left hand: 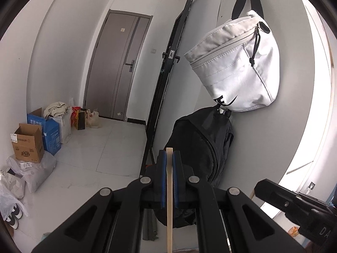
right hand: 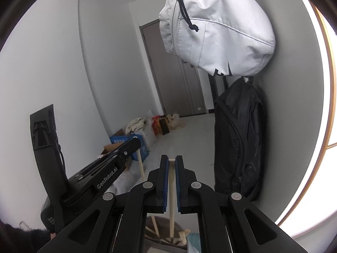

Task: Organize utensils
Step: 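Raise both held chopsticks up over the white holder, then open both tools above the white holder, releasing the chopsticks inside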

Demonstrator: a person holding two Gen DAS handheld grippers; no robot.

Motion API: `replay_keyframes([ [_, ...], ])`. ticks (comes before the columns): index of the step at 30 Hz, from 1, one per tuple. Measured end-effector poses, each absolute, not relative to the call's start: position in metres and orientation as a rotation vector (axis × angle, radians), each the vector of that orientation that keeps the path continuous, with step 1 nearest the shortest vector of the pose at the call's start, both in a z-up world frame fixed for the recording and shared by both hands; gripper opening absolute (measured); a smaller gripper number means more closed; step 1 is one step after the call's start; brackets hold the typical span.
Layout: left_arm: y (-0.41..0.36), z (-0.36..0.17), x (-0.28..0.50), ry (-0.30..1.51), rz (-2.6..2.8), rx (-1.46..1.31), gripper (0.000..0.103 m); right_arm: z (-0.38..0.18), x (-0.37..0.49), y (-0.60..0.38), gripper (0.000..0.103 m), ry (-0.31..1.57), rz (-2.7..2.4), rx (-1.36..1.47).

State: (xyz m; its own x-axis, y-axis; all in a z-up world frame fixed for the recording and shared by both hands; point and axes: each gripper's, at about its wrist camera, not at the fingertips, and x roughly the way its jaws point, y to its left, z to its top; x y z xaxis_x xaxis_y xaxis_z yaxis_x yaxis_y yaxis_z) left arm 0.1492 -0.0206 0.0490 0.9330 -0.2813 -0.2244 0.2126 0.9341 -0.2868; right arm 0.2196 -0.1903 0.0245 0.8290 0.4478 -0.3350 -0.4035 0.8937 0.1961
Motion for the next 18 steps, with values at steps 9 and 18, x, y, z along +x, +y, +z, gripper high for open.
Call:
replay_keyframes([
  [9, -0.03, 0.042, 0.138, 0.296, -0.376, -0.224, 0.002, 0.006, 0.211, -0.188, 0.006, 0.421, 0.5, 0.089],
  [18, -0.015, 0.048, 0.138, 0.487, -0.479, -0.271, 0.045, -0.007, 0.197, -0.212, 0.021, 0.488, 0.517, 0.195],
])
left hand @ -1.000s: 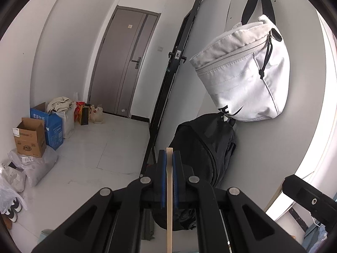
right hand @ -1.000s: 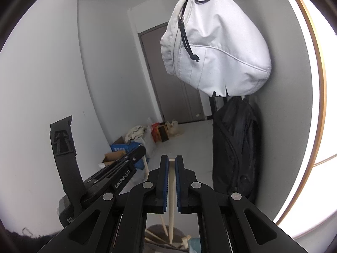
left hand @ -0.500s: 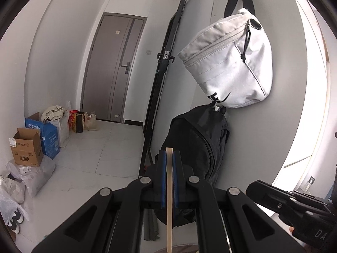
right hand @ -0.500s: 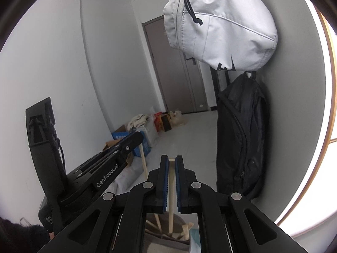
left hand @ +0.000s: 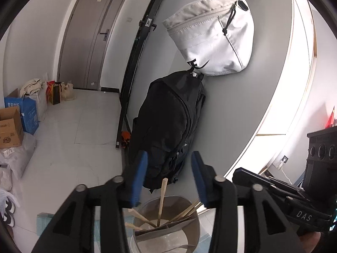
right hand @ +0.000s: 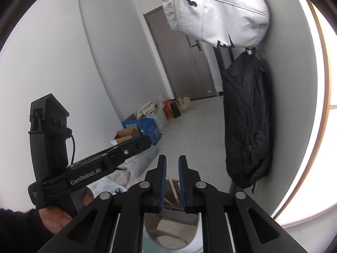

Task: Organize utensils
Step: 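Open both tools above the white holder, releasing the chopsticks inside, then lower both open tools back to the remaining chopsticks on the cloth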

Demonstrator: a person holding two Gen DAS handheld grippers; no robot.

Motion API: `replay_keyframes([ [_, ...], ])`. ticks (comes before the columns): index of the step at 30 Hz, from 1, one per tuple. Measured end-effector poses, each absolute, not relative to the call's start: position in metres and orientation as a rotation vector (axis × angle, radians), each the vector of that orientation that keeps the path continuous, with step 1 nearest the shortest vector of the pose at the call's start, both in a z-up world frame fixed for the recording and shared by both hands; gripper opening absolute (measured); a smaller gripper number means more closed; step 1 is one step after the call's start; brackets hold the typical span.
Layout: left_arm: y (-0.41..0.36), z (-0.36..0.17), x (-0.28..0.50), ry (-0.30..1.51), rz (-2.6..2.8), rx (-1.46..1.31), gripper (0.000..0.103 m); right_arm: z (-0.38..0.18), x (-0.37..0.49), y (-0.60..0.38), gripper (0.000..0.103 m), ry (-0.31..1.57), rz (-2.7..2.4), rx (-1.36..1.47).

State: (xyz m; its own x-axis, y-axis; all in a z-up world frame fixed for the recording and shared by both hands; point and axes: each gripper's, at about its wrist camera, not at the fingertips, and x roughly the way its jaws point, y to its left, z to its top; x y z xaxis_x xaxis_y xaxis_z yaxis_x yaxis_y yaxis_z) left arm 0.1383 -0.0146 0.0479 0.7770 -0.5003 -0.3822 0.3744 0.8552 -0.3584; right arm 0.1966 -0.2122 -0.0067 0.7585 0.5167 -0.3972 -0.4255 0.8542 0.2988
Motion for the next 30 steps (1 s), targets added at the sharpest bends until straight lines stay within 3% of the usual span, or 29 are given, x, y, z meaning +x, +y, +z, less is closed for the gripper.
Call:
replay_keyframes([
  [6, -0.008, 0.06, 0.121, 0.491, -0.424, -0.27, 0.052, -0.008, 0.178, -0.239, 0.029, 0.503, 0.441, 0.286],
  [7, -0.008, 0.058, 0.12, 0.494, -0.411, -0.266, 0.057, -0.007, 0.174, -0.242, 0.031, 0.502, 0.429, 0.293],
  [9, -0.005, 0.06, 0.114, 0.503, -0.4, -0.279, 0.061, -0.004, 0.166, -0.244, 0.042, 0.499, 0.432, 0.295],
  [11, -0.005, 0.063, 0.106, 0.491, -0.388, -0.277, 0.061, 0.0, 0.153, -0.245, 0.042, 0.475, 0.427, 0.281],
  [14, -0.007, 0.066, 0.096, 0.504, -0.329, -0.236, 0.061, 0.005, 0.137, -0.246, 0.054, 0.457, 0.422, 0.286],
  [19, -0.009, 0.075, 0.078, 0.537, -0.292, -0.233, 0.061, 0.011, 0.117, -0.244, 0.055, 0.422, 0.406, 0.28],
  [25, -0.008, 0.081, 0.05, 0.524, -0.249, -0.215, 0.062, 0.018, 0.093, -0.236, 0.063, 0.399, 0.436, 0.257],
  [28, -0.006, 0.077, 0.04, 0.541, -0.234, -0.218, 0.075, 0.019, 0.081, -0.227, 0.064, 0.404, 0.469, 0.233],
  [30, -0.003, 0.072, 0.033, 0.537, -0.222, -0.229, 0.076, 0.017, 0.07, -0.22, 0.066, 0.388, 0.462, 0.205],
])
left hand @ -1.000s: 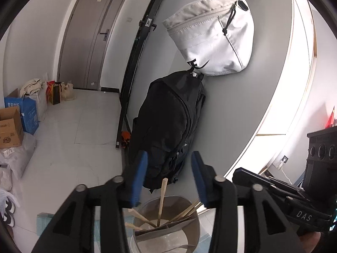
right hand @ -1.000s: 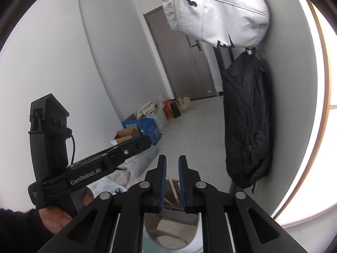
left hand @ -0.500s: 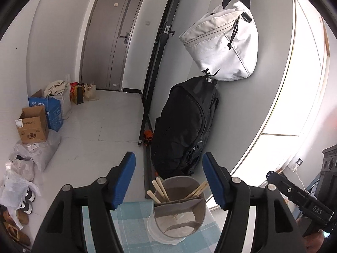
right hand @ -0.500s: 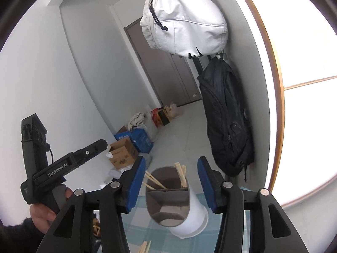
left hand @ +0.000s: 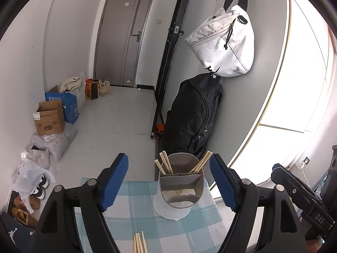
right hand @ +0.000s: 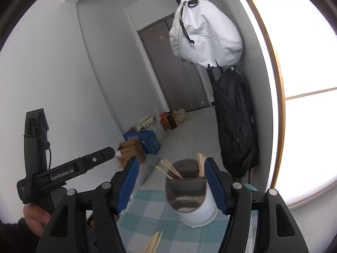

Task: Organize utensils
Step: 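Lower both open tools back to the remaining chopsticks on the cloth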

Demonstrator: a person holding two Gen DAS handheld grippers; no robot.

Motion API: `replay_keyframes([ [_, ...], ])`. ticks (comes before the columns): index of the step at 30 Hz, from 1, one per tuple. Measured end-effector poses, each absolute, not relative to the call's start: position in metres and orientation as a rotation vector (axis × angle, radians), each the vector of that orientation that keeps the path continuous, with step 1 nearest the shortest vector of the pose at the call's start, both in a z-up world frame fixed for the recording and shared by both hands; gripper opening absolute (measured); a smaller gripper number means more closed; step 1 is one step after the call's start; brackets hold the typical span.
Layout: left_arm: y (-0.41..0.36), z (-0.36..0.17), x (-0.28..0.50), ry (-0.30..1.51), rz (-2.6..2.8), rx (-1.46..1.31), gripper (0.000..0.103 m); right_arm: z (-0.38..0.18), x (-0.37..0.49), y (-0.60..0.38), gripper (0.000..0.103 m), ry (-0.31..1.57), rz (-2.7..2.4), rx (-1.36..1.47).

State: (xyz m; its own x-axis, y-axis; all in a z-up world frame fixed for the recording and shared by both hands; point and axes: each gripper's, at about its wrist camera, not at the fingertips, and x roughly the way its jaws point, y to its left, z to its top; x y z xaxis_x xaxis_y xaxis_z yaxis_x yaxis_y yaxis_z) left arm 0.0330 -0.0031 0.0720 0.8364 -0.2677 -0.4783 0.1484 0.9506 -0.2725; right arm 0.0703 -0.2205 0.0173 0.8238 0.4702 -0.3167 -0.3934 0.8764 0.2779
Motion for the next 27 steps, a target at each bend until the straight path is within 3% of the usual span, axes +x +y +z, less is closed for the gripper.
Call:
replay_keyframes([
  [12, 0.018, 0.019, -0.002, 0.549, -0.168, -0.209, 0.079, -0.034, 0.037, -0.183, 0.085, 0.438, 0.495, 0.138],
  [14, 0.022, 0.009, -0.006, 0.559, -0.155, -0.19, 0.083, -0.045, 0.036, -0.176, 0.085, 0.459, 0.503, 0.112],
  [27, 0.063, -0.043, -0.001, 0.589, -0.093, -0.259, 0.083, -0.092, 0.048, -0.147, 0.099, 0.586, 0.52, 0.061],
])
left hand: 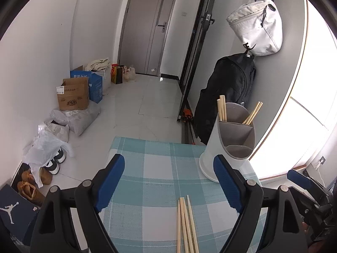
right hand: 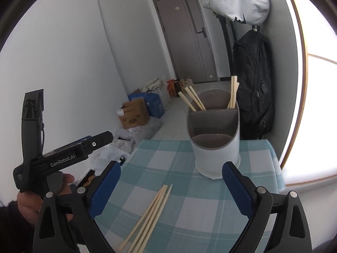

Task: Organize utensils
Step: 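Lower both open tools back to the remaining chopsticks on the cloth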

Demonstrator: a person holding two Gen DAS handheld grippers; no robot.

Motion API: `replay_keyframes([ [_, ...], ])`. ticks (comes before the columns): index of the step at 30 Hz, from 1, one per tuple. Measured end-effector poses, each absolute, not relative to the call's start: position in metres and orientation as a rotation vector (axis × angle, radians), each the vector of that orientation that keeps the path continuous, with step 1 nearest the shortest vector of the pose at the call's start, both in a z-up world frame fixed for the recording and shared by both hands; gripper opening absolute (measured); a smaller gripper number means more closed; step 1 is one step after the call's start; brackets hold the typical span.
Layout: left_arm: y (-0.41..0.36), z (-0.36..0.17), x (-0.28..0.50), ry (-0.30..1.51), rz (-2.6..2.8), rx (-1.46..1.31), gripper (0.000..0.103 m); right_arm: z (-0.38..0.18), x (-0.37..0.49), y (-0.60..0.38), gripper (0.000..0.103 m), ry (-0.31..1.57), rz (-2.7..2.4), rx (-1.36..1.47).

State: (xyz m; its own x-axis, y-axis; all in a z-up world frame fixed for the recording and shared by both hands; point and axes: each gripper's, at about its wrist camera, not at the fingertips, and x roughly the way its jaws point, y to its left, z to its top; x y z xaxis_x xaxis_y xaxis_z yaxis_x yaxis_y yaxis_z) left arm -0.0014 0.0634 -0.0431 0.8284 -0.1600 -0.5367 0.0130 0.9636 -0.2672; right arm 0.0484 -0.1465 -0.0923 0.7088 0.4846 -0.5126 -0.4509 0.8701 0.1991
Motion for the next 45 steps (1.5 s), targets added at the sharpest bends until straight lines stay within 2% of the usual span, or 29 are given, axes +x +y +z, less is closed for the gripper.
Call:
replay_keyframes([
  [14, 0.094, -0.072, 0.012, 0.725, -0.068, -0.327, 0.083, -0.158, 0.106, -0.094, 0.099, 0.91, 0.477, -0.041],
  [18, 0.107, -0.074, 0.013, 0.731, -0.054, -0.361, 0.083, -0.182, 0.128, -0.073, 0.096, 1.048, 0.443, -0.115],
  [19, 0.109, -0.075, 0.014, 0.74, -0.051, -0.37, 0.083, -0.188, 0.131, -0.067, 0.093, 1.069, 0.434, -0.147],
  [21, 0.114, -0.078, 0.016, 0.757, -0.048, -0.395, 0.083, -0.198, 0.134, -0.057, 0.077, 1.105, 0.422, -0.208],
  [25, 0.127, -0.084, 0.017, 0.778, -0.029, -0.439, 0.083, -0.214, 0.139, -0.048, 0.058, 1.157, 0.382, -0.278],
  [27, 0.135, -0.086, 0.018, 0.786, -0.026, -0.461, 0.083, -0.217, 0.142, -0.046, 0.042, 1.178, 0.364, -0.285],
  [31, 0.148, -0.087, 0.017, 0.784, -0.018, -0.525, 0.083, -0.22, 0.146, -0.038, 0.038, 1.197, 0.355, -0.313],
  [45, 0.162, -0.09, 0.017, 0.8, 0.005, -0.575, 0.083, -0.217, 0.167, -0.03, 0.04, 1.296, 0.335, -0.349],
])
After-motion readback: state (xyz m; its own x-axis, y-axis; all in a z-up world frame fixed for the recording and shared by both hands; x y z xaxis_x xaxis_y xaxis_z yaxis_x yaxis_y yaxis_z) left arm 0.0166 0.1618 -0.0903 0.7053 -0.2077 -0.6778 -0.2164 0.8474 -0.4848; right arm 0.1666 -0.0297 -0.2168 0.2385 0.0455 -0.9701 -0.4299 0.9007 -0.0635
